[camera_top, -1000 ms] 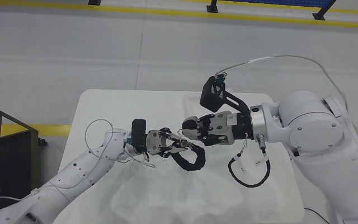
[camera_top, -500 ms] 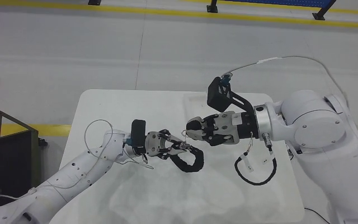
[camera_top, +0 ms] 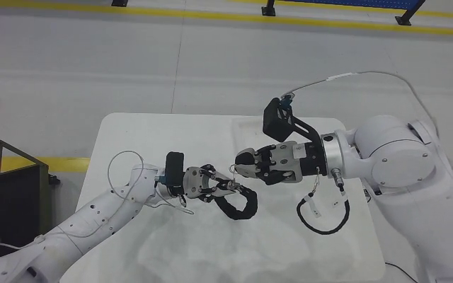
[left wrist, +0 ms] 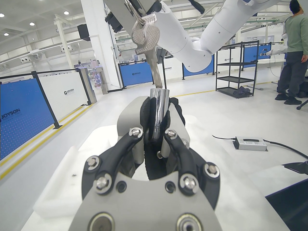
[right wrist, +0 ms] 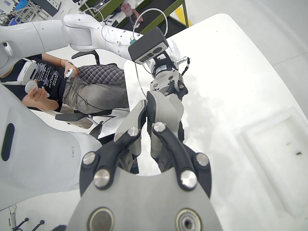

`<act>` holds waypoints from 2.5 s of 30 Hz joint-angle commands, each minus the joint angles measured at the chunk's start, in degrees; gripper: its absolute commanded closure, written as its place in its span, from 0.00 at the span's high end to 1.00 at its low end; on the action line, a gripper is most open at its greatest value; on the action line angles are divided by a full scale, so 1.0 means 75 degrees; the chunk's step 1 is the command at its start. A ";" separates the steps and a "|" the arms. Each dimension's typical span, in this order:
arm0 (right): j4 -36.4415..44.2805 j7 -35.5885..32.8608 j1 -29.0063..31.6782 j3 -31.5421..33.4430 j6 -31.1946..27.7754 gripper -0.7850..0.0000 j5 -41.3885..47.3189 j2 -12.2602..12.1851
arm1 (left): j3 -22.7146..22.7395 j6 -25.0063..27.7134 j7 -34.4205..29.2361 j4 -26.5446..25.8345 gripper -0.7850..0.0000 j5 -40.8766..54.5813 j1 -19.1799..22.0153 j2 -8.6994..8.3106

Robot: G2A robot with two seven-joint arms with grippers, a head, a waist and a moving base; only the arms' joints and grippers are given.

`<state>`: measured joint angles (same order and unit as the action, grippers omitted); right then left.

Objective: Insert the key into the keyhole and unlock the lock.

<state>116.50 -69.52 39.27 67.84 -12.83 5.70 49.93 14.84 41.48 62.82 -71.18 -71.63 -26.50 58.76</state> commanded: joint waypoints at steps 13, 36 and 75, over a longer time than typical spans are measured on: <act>-0.0029 0.0166 -0.0068 -0.0133 -0.0021 0.00 -0.0008 0.0003 | -0.0288 -0.0116 0.0116 0.0002 0.00 0.0103 0.0165 -0.0035; -0.0068 0.0241 0.0371 0.0003 -0.0131 0.00 -0.0008 -0.0079 | -0.0528 -0.0345 0.0345 0.0064 0.00 0.0442 0.0281 -0.0070; -0.0282 -0.0172 0.0053 -0.0621 0.0328 0.00 -0.0479 -0.0067 | -0.0521 -0.0375 0.0375 0.0159 0.00 0.0492 0.0308 -0.0056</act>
<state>114.48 -70.92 39.72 63.21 -10.61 2.25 49.42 10.95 38.68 65.62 -70.00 -67.94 -24.19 58.33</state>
